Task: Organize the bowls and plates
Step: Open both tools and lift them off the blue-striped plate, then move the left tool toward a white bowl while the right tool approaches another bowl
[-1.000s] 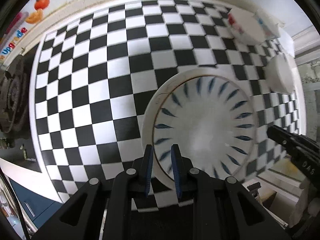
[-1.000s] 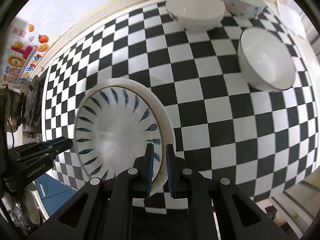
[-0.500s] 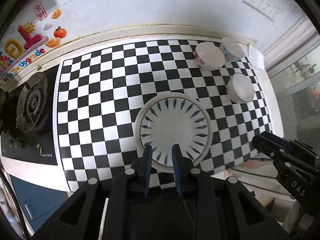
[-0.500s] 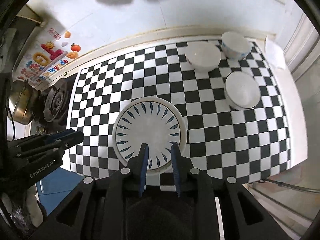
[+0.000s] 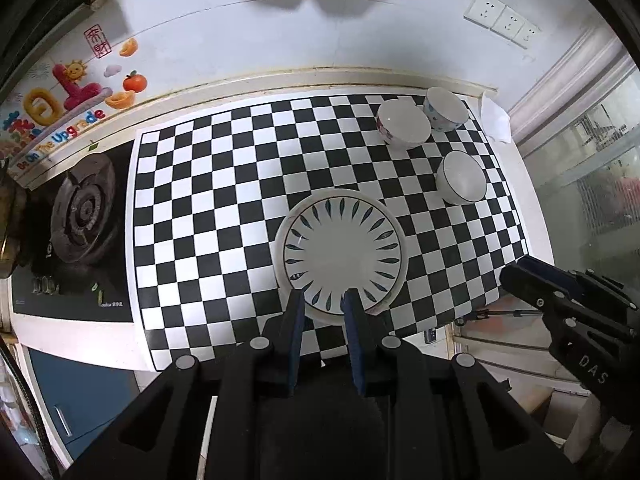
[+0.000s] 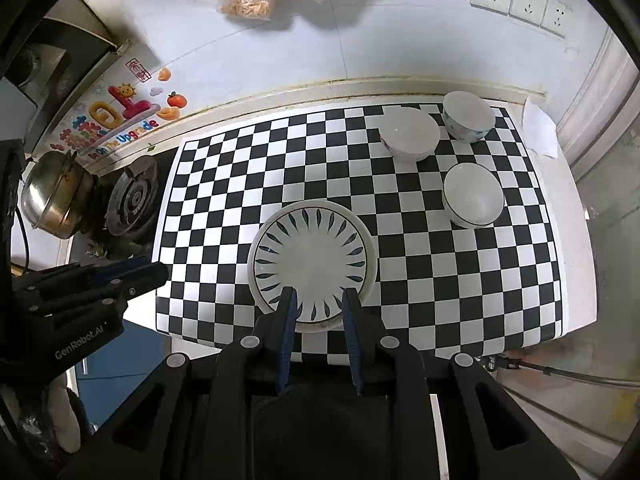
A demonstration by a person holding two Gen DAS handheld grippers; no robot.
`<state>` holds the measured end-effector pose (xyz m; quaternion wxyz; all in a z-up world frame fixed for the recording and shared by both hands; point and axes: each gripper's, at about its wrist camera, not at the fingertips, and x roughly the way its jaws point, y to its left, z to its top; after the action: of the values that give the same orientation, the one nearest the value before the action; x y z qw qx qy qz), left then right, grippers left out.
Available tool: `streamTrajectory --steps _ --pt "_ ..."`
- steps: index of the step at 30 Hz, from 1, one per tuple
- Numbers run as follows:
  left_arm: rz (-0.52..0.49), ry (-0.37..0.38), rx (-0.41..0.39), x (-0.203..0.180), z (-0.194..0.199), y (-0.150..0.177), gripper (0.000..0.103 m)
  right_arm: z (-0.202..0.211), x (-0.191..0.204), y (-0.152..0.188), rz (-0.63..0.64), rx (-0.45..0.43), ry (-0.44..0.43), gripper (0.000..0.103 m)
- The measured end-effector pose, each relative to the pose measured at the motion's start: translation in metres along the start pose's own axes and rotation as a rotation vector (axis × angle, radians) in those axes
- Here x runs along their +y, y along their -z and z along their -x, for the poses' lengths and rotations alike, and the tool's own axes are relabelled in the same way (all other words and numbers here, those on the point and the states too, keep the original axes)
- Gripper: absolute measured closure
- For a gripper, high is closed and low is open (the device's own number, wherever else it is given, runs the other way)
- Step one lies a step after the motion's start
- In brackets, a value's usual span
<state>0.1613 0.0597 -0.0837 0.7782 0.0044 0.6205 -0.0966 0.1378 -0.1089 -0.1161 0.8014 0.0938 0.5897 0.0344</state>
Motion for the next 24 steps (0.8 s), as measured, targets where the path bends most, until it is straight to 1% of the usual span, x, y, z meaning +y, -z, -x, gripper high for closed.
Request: streamTrajectory --steps 7,8,9,10,11,12,15,18,21,24 --pt "0.002 0.016 -0.006 0.002 0.002 0.001 0.085 0.005 0.002 0.002 -0.009 -0.002 -0.007 0.078" --pt "0.006 0.024 -0.007 0.003 0.002 0.001 0.081 0.006 0.003 0.001 -0.015 -0.002 -0.011 0.075" --pt "0.008 0.034 -0.005 0.004 0.000 -0.001 0.077 0.005 0.003 0.000 -0.023 -0.002 -0.017 0.071" --pt "0.012 0.042 -0.007 0.005 -0.001 -0.002 0.074 0.006 0.002 0.000 -0.038 -0.005 -0.031 0.058" --pt "0.015 0.048 -0.012 0.005 -0.003 -0.004 0.073 0.003 0.001 -0.001 -0.048 -0.008 -0.041 0.049" --pt "0.018 0.055 -0.018 0.006 -0.005 -0.007 0.073 0.001 -0.001 -0.002 -0.062 -0.012 -0.048 0.047" --pt "0.027 0.080 -0.030 0.007 -0.014 -0.017 0.073 -0.004 -0.010 -0.005 -0.108 -0.025 -0.049 0.045" --pt "0.028 0.121 -0.039 0.006 -0.025 -0.030 0.073 -0.009 -0.030 -0.009 -0.173 -0.045 -0.040 0.045" --pt "0.023 0.138 -0.048 0.001 -0.042 -0.052 0.073 -0.015 -0.060 -0.019 -0.234 -0.069 -0.030 0.045" --pt "0.041 0.159 -0.029 -0.003 -0.062 -0.076 0.073 -0.029 -0.094 -0.037 -0.274 -0.085 -0.036 0.045"
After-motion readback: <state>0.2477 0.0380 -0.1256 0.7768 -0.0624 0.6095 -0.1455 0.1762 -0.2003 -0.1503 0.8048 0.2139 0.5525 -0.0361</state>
